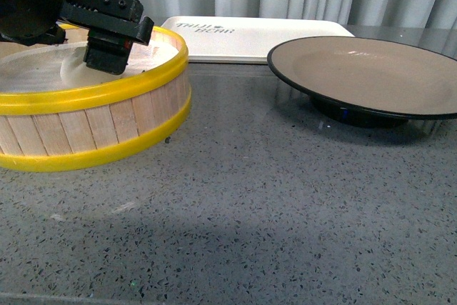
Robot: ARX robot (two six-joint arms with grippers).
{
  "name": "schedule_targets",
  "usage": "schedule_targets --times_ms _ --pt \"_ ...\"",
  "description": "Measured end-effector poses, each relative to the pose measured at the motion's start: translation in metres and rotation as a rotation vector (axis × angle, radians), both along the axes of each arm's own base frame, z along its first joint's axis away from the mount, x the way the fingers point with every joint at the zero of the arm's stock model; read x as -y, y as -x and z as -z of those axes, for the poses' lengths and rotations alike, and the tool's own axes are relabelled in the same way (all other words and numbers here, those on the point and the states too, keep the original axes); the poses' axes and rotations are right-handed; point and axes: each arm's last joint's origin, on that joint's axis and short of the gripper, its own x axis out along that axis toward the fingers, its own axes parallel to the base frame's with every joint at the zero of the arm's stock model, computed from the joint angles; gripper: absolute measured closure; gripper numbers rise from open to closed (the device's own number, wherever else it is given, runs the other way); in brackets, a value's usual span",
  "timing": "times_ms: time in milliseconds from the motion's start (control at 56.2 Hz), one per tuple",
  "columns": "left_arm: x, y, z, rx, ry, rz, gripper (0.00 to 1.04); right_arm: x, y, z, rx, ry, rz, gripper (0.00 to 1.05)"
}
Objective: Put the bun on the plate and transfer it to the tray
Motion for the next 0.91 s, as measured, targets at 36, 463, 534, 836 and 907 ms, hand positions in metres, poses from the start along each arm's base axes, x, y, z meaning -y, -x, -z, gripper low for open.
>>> schedule_targets --times_ms 36,463,534,836,907 --pt "0.0 0.0 0.0 0.0 -0.001 0.0 0.38 0.0 0.0 0.0 0.0 0.0 0.0 0.08" --pt "0.004 0.006 -0.006 0.005 0.005 0.019 1.01 0.0 0.0 0.0 0.0 0.0 0.0 0.08" --pt "0.005 0.01 -0.013 0.025 0.013 0.03 1.01 0.0 0.0 0.0 0.0 0.0 0.0 0.08" --pt "0.016 0.032 -0.045 0.107 0.053 0.097 1.01 0.0 0.0 0.0 0.0 0.0 0.0 0.08" --pt "0.027 0.037 -0.061 0.146 0.07 0.136 1.01 0.0 0.0 0.0 0.0 0.0 0.0 0.08"
